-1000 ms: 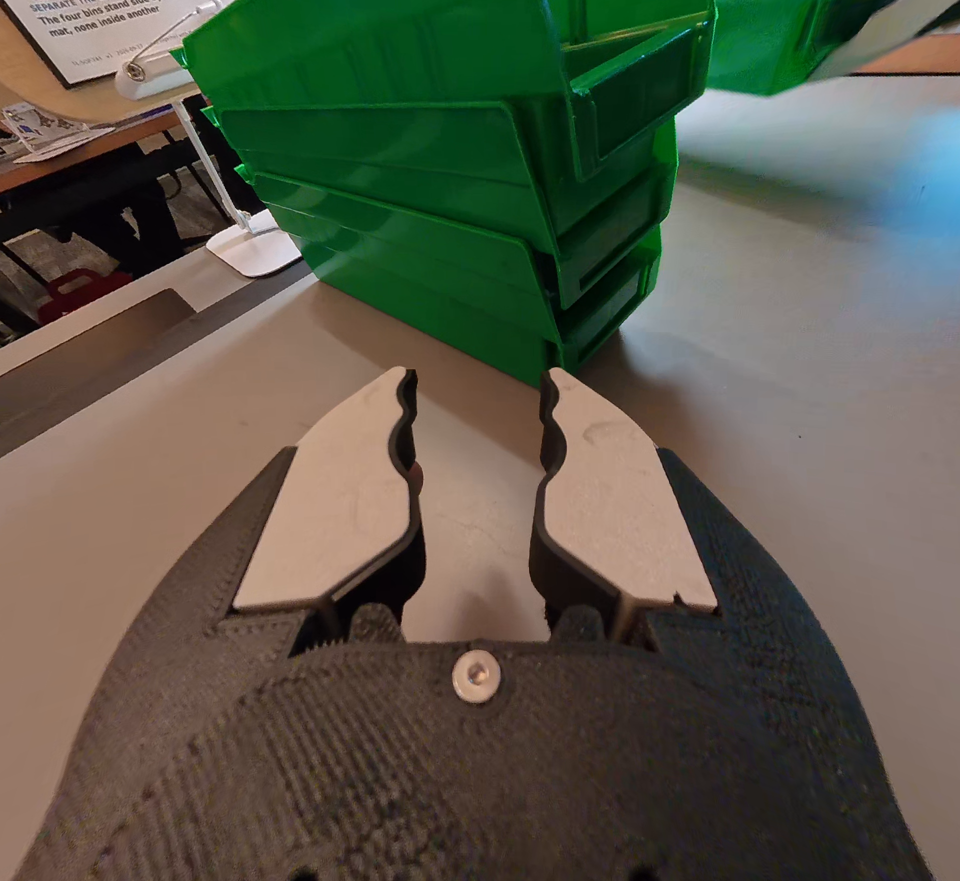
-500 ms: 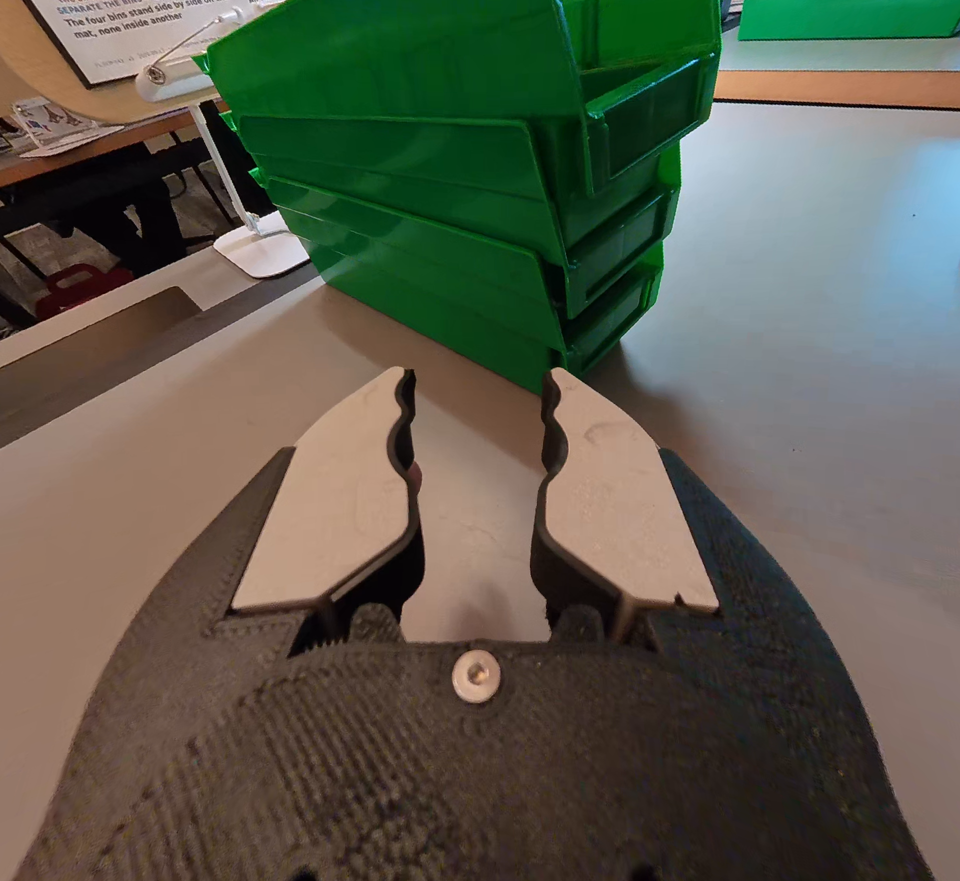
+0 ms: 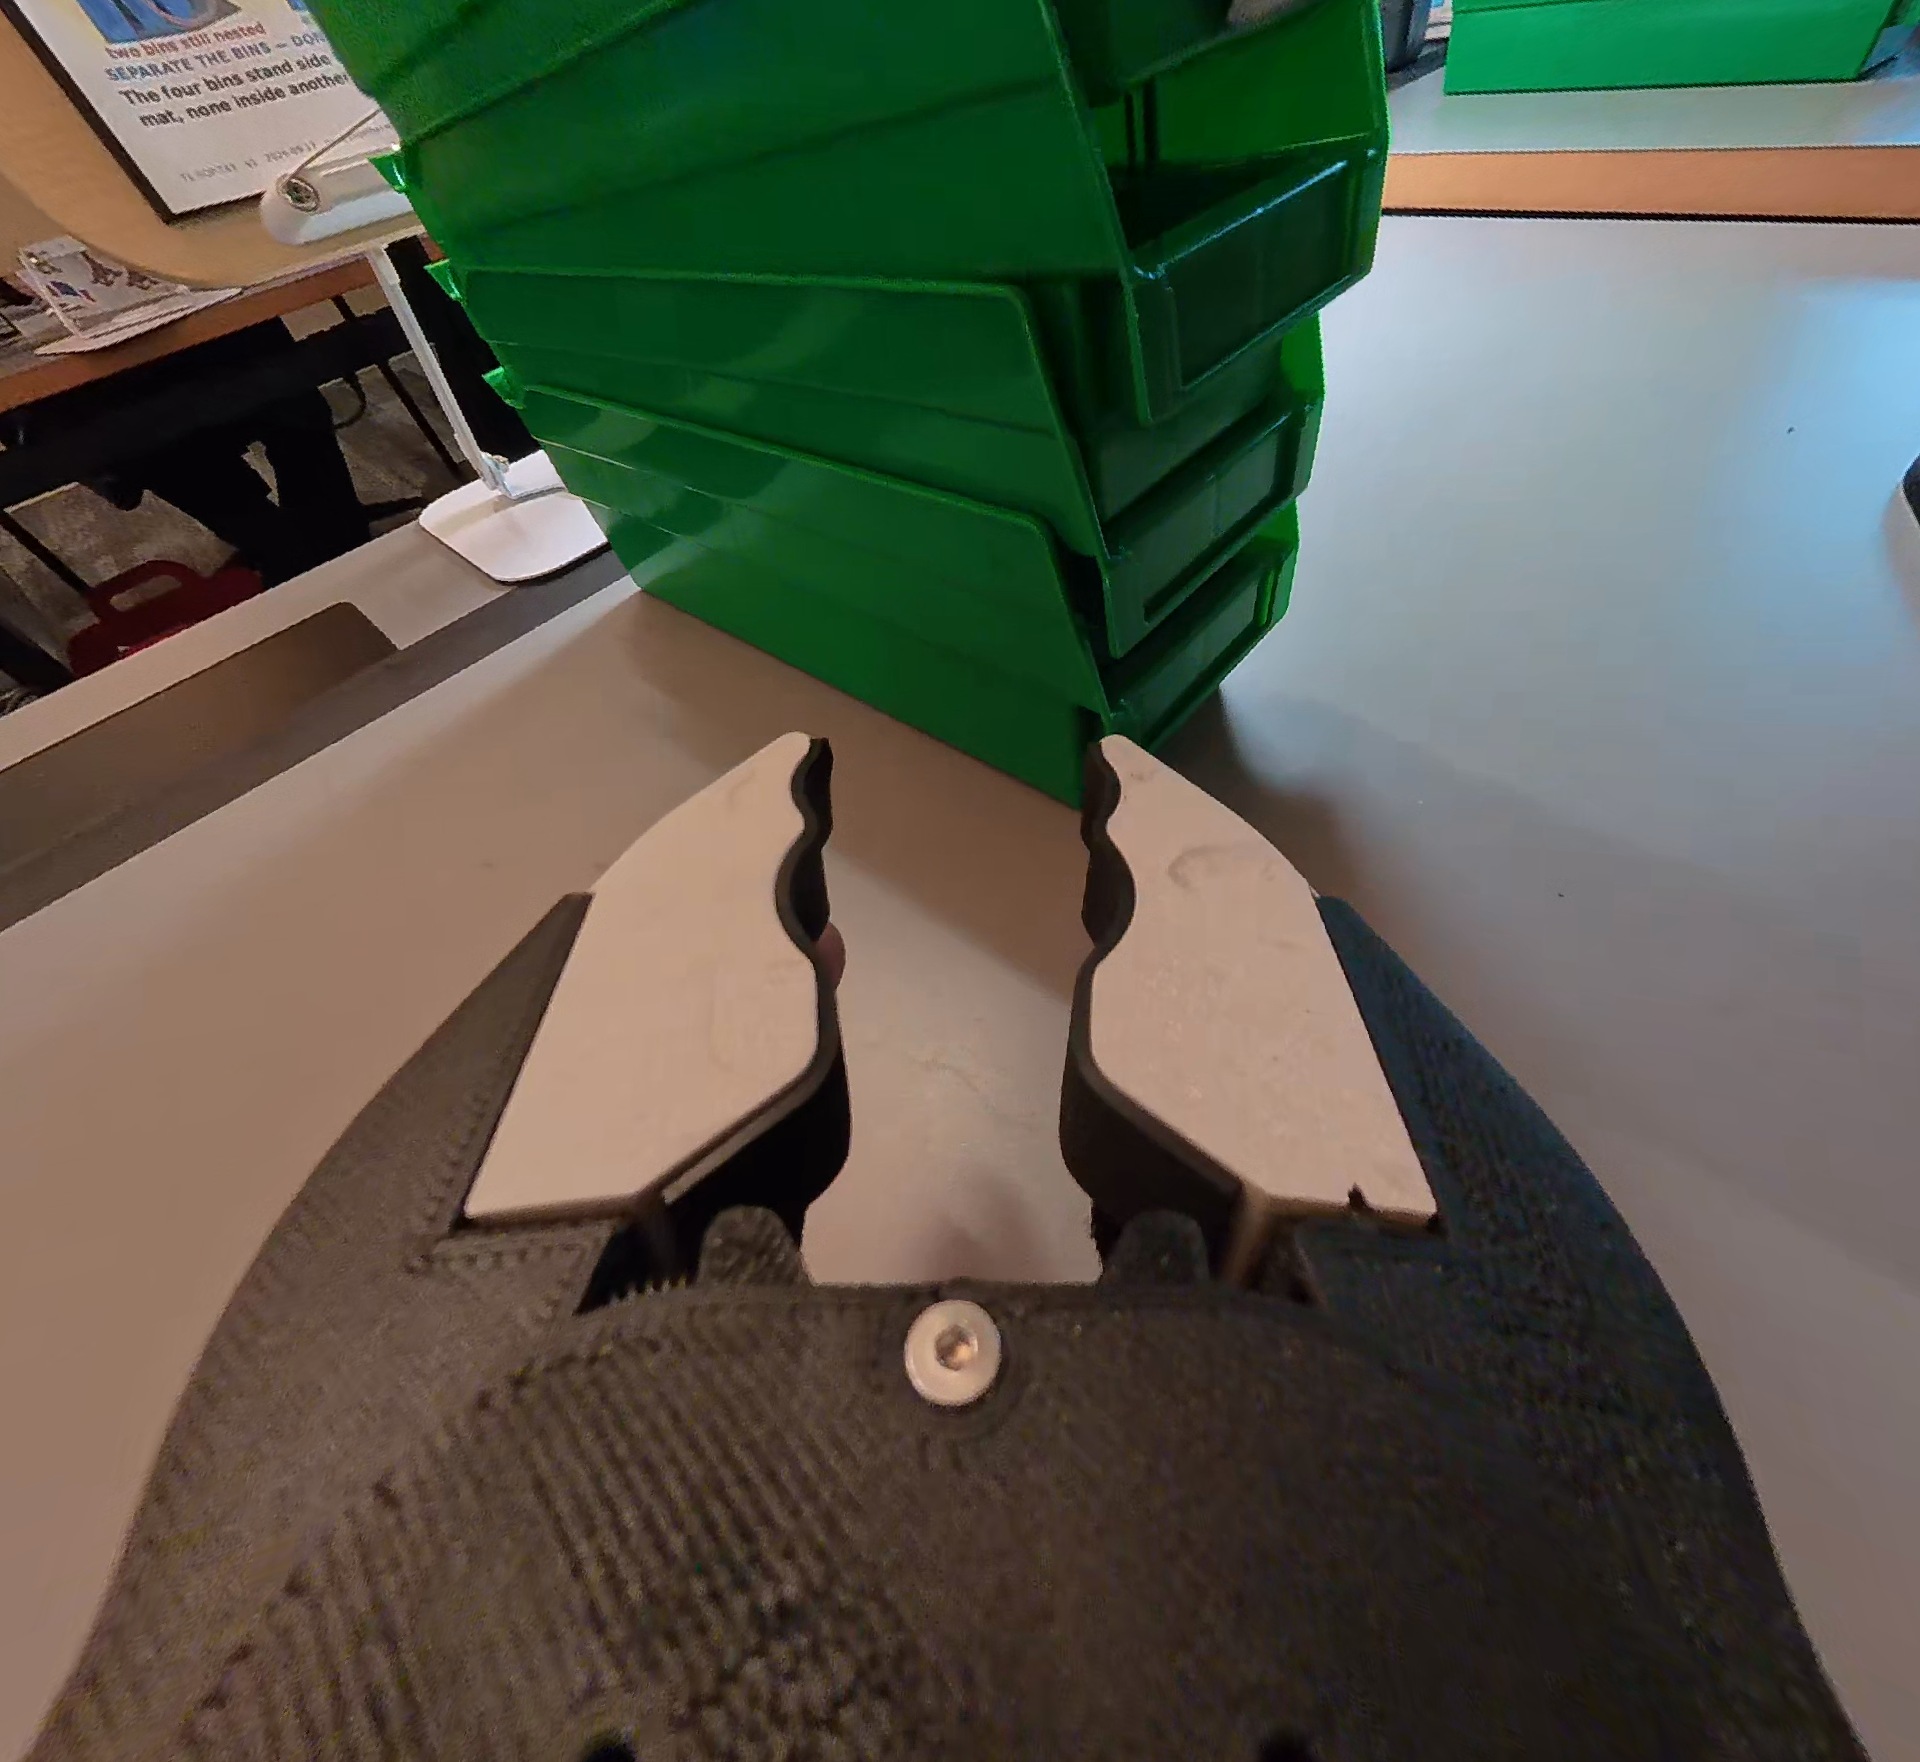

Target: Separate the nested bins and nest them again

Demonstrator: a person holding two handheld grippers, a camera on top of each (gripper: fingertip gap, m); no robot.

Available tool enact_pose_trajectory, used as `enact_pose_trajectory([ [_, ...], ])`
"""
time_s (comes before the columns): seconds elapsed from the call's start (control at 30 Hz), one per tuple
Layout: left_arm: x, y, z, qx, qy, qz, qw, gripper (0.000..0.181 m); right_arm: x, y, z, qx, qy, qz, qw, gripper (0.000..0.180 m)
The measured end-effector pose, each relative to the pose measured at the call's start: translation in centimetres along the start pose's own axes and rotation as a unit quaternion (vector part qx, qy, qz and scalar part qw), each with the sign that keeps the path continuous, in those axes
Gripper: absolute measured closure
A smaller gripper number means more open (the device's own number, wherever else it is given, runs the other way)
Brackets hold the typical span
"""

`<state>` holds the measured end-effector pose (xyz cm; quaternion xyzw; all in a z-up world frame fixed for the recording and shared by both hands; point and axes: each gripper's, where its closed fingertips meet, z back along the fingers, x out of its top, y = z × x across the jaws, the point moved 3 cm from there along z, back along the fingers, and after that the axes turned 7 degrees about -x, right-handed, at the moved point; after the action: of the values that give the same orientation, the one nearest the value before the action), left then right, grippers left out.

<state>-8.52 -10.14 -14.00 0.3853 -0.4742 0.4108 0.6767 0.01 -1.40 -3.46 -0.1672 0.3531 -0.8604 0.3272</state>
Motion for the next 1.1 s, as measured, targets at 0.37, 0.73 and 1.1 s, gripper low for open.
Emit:
enact_pose_trajectory([
  [0.37, -0.2, 0.0, -0.1, 0.001, 0.003, 0.001, 1.0, 0.134, 0.1, 0.4, 1.2, -0.012, -0.056, -0.034, 0.998, 0.132],
  [0.73, -0.3, 0.1, -0.1, 0.0, 0.003, 0.01, 1.0, 0.134, -5.2, 0.3, 7.6, -0.152, -0.279, -0.338, 0.886, 0.134],
  [1.1, -0.7, 0.4, -0.4, 0.011, 0.01, 0.003, 1.0, 0.134, -13.0, 9.2, -2.4, -0.158, -0.261, -0.508, 0.806, 0.13],
])
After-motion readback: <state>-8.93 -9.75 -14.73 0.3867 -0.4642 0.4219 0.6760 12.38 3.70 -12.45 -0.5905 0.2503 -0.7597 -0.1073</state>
